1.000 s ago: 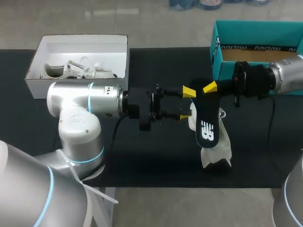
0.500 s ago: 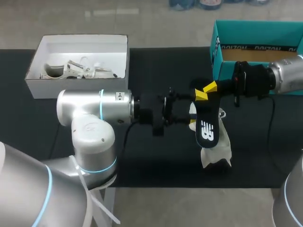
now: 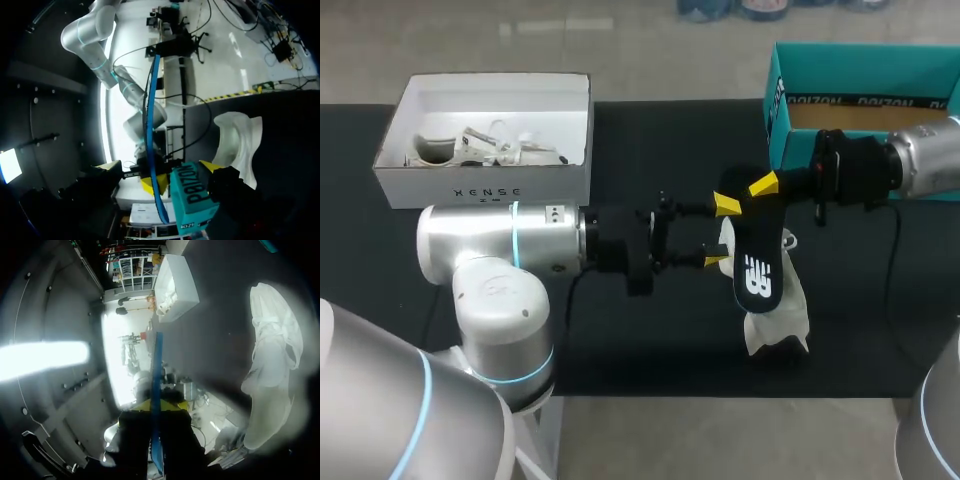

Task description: Take the shoe out of the shoebox, open the shoe tongue, remove and reinsert the insole, then place the shoe into the shoebox

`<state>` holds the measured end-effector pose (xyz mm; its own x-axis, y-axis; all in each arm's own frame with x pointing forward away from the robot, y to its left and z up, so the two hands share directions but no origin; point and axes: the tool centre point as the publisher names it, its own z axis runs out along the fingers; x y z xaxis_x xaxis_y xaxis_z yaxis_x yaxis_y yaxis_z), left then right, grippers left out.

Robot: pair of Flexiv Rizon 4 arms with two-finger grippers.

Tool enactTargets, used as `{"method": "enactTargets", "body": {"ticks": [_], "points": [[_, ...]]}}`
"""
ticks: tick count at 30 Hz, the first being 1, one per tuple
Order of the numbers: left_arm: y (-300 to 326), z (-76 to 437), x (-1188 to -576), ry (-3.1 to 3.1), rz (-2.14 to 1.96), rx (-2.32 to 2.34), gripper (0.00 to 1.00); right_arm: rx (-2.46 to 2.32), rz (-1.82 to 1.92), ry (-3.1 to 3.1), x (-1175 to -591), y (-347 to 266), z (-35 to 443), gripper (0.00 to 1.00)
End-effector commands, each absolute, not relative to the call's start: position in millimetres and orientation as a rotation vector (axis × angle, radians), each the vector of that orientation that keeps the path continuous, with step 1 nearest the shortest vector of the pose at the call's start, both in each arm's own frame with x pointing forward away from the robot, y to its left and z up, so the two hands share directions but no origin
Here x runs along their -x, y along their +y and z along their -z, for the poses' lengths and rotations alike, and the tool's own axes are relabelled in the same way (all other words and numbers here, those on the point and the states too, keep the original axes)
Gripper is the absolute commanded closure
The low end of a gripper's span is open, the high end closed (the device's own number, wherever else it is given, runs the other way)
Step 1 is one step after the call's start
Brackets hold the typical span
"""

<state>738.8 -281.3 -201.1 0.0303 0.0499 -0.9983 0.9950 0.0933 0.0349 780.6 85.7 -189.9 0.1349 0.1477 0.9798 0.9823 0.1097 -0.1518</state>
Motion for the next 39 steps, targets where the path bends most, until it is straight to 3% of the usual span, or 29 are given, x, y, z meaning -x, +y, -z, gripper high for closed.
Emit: {"method": "enactTargets", "body": {"ticks": [1, 3, 6, 7, 8, 9, 19, 26, 28, 35, 36, 37, 38, 39], "points": [[-285.8, 200.7, -739.3, 1.253, 1.099, -1.192, 0.0, 1.287, 0.942, -1.258, -780.2, 85.5, 189.6, 1.0], [-287.4, 200.1, -739.7, 1.251, 1.1, -1.192, 0.0, 1.287, 0.942, -1.258, -780.2, 85.5, 189.6, 1.0], [-289.7, 199.3, -741.1, 1.245, 1.1, -1.197, 0.22, 1.287, 0.942, -1.258, -780.2, 85.5, 189.6, 1.0], [-290.3, 199.0, -741.9, 1.244, 1.1, -1.197, 0.52, 1.287, 0.942, -1.258, -780.2, 85.5, 189.6, 1.0], [-291.0, 198.8, -742.5, 1.244, 1.099, -1.198, 0.64, 1.287, 0.942, -1.258, -780.2, 85.5, 189.6, 1.0], [-291.7, 198.7, -743.1, 1.245, 1.098, -1.199, 0.68, 1.287, 0.942, -1.258, -780.2, 85.5, 189.6, 1.0], [-298.4, 201.2, -744.6, 1.252, 1.106, -1.198, 0.56, 1.287, 0.942, -1.258, -780.2, 85.5, 189.6, 1.0], [-299.6, 199.5, -748.5, 1.264, 1.094, -1.189, 0.74, 1.287, 0.942, -1.258, -780.2, 85.5, 189.6, 1.0], [-300.2, 196.8, -749.3, 1.257, 1.085, -1.192, 1.0, 1.287, 0.942, -1.258, -780.2, 85.5, 189.6, 1.0], [-301.0, 193.2, -745.4, 1.255, 1.075, -1.176, 1.0, 1.287, 0.942, -1.258, -780.2, 85.5, 189.6, 1.0], [-300.3, 193.7, -745.2, 1.268, 1.061, -1.175, 1.0, 1.287, 0.942, -1.258, -780.2, 85.5, 189.6, 0.8], [-299.6, 194.5, -744.9, 1.265, 1.074, -1.171, 1.0, 1.287, 0.942, -1.258, -780.2, 85.5, 189.6, 0.09], [-298.5, 194.9, -744.9, 1.265, 1.079, -1.168, 1.0, 1.287, 0.942, -1.258, -780.2, 85.5, 189.6, 0.0], [-297.5, 195.4, -745.0, 1.278, 1.065, -1.164, 1.0, 1.287, 0.942, -1.258, -780.2, 85.5, 189.6, 0.0]]}}
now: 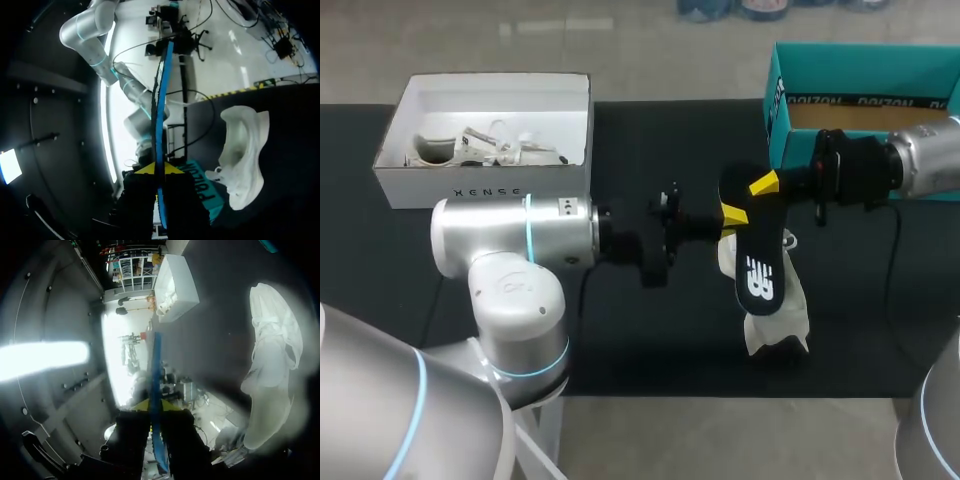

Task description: Take the shoe out of the shoebox, open the shoe tongue, remove and reinsert the insole, then place the shoe into the shoebox

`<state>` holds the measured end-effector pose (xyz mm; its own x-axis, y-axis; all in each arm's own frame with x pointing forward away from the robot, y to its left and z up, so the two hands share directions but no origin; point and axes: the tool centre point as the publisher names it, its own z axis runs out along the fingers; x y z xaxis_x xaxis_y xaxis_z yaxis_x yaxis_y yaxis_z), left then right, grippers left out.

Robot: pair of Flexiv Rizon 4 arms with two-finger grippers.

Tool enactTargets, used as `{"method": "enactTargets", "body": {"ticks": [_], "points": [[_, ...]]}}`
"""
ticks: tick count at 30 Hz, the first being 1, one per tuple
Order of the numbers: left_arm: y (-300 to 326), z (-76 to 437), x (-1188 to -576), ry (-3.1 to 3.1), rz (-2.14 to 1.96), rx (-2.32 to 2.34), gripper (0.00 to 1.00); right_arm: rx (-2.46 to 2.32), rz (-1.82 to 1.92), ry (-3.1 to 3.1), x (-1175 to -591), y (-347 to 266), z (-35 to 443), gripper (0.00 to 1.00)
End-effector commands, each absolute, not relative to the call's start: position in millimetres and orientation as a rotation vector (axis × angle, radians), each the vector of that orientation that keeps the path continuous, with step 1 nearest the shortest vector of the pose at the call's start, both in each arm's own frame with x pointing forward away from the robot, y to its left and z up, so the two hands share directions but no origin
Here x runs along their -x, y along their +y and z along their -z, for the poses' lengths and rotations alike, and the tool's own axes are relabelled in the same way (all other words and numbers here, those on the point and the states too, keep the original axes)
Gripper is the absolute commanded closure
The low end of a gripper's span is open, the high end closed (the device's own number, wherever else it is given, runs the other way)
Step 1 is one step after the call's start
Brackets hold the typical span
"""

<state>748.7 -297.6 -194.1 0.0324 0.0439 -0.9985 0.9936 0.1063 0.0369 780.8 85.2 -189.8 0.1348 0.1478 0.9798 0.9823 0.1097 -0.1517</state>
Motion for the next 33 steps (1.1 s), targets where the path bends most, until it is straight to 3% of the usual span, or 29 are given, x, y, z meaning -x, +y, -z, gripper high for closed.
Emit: {"method": "enactTargets", "body": {"ticks": [1, 5, 19, 22, 33], "points": [[-296.4, 196.3, -745.4, 1.284, 1.069, -1.157, 1.0, 1.287, 0.942, -1.258, -780.2, 85.5, 189.6, 0.0], [-290.4, 197.6, -745.7, 1.297, 1.074, -1.143, 1.0, 1.287, 0.942, -1.258, -780.2, 85.5, 189.6, 0.0], [-265.9, 201.6, -740.0, 1.335, 1.092, -1.141, 1.0, 1.504, 1.124, -1.547, -743.0, -35.4, 181.0, 0.0], [-261.7, 201.4, -738.9, 1.342, 1.093, -1.142, 1.0, 1.342, 1.045, -1.958, -725.2, -34.4, 163.4, 0.0], [-243.0, 206.1, -727.8, 1.416, 1.101, -1.089, 1.0, 1.353, 1.006, -1.96, -721.8, -32.9, 154.6, 0.0]]}}
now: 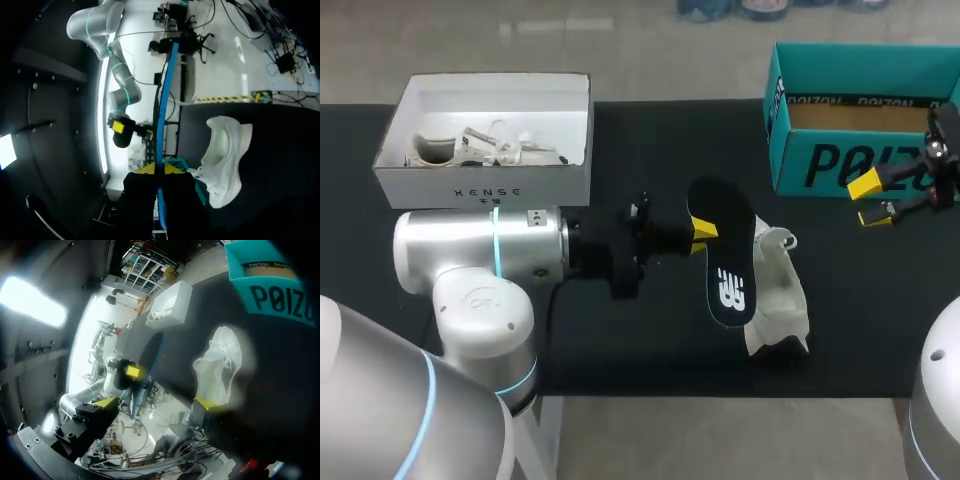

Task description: Take the shoe out of the shoebox, open the shoe tongue, remove and reinsert the insole, then place the shoe into the shoebox

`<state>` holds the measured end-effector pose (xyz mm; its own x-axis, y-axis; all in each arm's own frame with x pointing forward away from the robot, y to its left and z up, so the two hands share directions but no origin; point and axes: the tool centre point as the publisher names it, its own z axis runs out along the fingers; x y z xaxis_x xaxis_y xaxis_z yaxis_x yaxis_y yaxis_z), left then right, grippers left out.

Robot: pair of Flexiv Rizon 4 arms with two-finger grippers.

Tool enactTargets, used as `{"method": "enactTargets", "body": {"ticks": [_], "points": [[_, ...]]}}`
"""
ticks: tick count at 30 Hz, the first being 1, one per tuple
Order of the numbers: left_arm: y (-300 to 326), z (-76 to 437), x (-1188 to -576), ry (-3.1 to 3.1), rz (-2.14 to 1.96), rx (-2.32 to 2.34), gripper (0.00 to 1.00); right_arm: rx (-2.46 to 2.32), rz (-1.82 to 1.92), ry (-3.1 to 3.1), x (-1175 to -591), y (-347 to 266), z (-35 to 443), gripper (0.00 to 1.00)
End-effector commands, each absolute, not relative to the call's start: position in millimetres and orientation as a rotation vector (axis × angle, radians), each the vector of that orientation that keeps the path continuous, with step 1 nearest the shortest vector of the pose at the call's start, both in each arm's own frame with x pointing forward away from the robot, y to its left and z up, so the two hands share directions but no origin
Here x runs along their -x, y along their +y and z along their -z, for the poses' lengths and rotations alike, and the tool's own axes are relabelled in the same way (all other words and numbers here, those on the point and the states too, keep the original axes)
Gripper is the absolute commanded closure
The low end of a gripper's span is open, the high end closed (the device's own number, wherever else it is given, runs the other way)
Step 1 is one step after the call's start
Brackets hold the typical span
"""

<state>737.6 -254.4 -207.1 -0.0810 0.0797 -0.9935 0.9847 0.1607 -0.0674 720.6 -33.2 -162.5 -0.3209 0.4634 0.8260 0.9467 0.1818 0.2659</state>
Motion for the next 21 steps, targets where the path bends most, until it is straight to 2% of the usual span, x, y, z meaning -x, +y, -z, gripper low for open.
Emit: {"method": "enactTargets", "body": {"ticks": [1, 7, 15, 17, 21], "points": [[-240.8, 206.1, -726.9, 1.425, 1.105, -1.075, 1.0, 1.353, 1.006, -1.96, -721.8, -32.9, 154.6, 0.0], [-224.6, 206.3, -721.7, 1.453, 1.101, -1.027, 1.0, 1.353, 1.006, -1.96, -721.8, -32.9, 154.6, 0.0], [-200.4, 208.5, -719.4, 1.476, 1.077, -0.983, 1.0, 0.903, 1.219, -2.445, -688.3, -35.6, 165.9, 0.0], [-196.3, 209.6, -719.7, 1.48, 1.075, -0.973, 1.0, 0.611, 1.303, -2.651, -667.5, -37.8, 167.2, 0.0], [-190.5, 211.1, -719.2, 1.486, 1.068, -0.969, 1.0, 0.565, 1.19, -2.636, -650.7, -43.7, 172.4, 0.0]]}}
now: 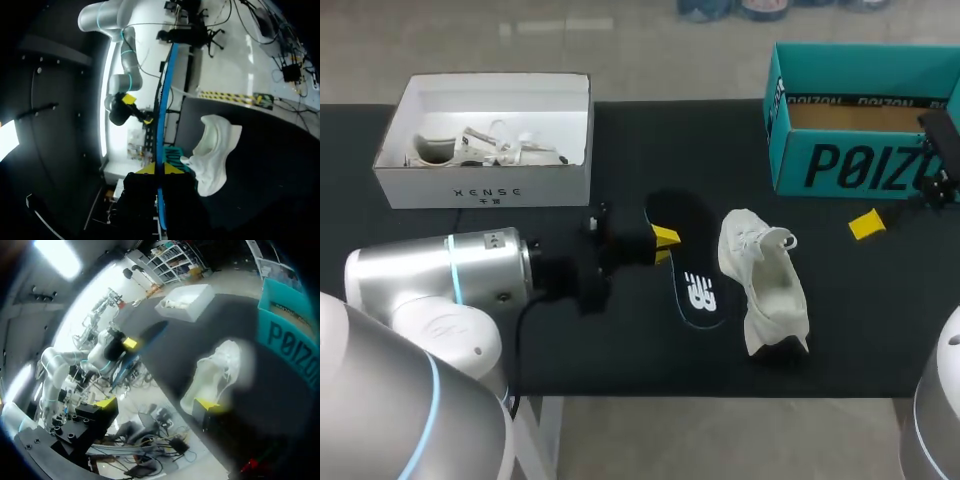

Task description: Take the shoe out of the shoebox, open the shoe tongue, remove and reinsert the insole, then place the shoe into the shoebox

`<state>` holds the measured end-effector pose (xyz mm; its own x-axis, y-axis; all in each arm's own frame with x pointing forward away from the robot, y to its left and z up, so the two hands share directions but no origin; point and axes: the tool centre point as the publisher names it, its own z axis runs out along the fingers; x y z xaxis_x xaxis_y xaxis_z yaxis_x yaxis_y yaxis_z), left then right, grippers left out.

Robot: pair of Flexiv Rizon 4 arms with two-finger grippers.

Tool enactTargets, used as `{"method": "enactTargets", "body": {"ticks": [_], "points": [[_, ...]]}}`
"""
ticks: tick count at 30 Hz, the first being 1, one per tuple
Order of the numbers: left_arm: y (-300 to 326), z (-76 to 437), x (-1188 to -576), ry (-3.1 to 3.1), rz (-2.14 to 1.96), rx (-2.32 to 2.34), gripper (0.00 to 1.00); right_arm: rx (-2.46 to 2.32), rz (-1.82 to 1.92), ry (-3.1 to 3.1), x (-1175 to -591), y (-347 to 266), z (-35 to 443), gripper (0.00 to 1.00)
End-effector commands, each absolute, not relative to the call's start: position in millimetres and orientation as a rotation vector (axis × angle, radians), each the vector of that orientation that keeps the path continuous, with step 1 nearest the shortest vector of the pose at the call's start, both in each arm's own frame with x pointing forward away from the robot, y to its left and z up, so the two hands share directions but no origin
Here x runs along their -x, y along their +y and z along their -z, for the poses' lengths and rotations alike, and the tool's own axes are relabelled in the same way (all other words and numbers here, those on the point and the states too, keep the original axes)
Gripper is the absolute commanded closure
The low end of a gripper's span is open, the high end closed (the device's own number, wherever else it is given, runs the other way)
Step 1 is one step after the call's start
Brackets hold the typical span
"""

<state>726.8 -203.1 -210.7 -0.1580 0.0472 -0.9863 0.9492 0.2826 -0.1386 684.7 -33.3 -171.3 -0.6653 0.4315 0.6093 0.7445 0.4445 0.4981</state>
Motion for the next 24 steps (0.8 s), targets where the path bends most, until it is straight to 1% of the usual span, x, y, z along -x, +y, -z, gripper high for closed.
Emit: {"method": "enactTargets", "body": {"ticks": [1, 13, 16, 20, 24], "points": [[-189.2, 211.6, -719.2, 1.487, 1.066, -0.967, 1.0, 0.565, 1.19, -2.636, -650.7, -43.7, 172.4, 0.0], [-197.9, 220.2, -721.3, 1.52, 1.088, -0.996, 1.0, 0.532, 1.181, -2.687, -651.2, -42.4, 171.4, 0.0], [-198.7, 220.6, -721.9, 1.526, 1.097, -1.005, 1.0, 0.112, 1.224, -2.885, -645.6, -41.3, 164.6, 0.0], [-199.5, 221.8, -723.9, 1.531, 1.106, -1.006, 1.0, -0.268, 1.304, -2.991, -632.8, -51.5, 164.4, 0.0], [-202.6, 222.0, -725.9, 1.53, 1.113, -1.012, 1.0, -0.393, 1.336, -3.047, -623.3, -63.6, 169.0, 0.0]]}}
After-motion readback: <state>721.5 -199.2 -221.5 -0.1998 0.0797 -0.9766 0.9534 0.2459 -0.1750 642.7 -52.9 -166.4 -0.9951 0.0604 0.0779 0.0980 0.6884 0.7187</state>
